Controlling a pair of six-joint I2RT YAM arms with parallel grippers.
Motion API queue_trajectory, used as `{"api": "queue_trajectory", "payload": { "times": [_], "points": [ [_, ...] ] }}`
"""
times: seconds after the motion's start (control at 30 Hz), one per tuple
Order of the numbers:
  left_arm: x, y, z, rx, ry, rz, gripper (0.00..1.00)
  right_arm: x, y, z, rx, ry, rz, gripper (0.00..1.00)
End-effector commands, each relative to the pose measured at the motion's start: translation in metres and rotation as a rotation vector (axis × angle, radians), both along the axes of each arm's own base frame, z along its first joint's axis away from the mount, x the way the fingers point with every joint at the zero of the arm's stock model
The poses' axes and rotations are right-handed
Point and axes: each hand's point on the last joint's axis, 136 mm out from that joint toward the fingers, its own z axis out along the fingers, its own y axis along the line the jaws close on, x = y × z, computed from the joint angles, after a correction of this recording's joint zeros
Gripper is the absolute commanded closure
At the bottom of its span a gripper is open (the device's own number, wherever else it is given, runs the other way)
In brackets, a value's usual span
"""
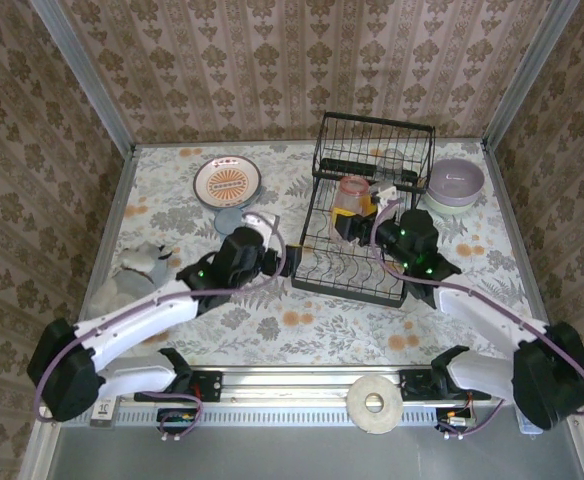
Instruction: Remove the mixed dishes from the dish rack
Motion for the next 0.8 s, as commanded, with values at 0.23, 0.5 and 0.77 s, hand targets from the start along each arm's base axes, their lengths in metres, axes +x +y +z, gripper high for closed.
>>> {"api": "queue_trajectory", "payload": {
  "times": [0.23, 0.5, 0.77],
  "points": [
    [-0.055, -0.061, 0.073, -0.107, -0.783, -0.299, 0.01, -0.033, -0.048, 0.033, 0.364, 0.353, -0.218, 0.80],
    [-0.079, -0.106, 0.104, -0.201, -0.909, -0.417, 0.12, -0.061, -0.072, 0.054, 0.666, 0.514, -0.148, 0.79],
    [-0.086, -0.125, 0.131, -0.278, -0.946, -0.474, 0.13, -0.082, -0.064, 0.061, 0.780, 0.580, -0.020, 0.78]
  ]
}}
